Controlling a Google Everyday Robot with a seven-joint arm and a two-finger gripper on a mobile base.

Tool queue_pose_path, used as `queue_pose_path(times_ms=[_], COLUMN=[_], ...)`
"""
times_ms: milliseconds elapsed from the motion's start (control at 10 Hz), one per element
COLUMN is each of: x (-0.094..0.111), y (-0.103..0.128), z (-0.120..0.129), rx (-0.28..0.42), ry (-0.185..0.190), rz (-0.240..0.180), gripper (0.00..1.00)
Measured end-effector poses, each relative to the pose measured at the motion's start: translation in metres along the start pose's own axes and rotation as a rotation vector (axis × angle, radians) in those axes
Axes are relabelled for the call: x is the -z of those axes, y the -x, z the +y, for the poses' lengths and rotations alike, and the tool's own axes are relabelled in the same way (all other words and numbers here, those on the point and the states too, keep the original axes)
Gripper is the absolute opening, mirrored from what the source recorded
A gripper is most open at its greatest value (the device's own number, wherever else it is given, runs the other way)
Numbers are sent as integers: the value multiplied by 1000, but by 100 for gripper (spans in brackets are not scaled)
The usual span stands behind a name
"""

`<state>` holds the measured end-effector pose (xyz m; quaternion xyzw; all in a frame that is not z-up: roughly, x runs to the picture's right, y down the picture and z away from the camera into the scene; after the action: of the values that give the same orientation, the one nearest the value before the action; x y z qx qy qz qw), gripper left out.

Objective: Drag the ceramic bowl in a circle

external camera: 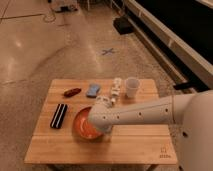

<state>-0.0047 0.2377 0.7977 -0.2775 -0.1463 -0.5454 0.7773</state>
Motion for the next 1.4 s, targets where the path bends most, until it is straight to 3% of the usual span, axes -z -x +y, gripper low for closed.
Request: queue_pose_path(times_ms=[200,800,1400], x=[0,6,4], y=[0,-6,-25], z=[3,-56,-44], rx=[10,58,80], ry=[10,7,13], rz=[4,26,13], gripper=[13,13,13])
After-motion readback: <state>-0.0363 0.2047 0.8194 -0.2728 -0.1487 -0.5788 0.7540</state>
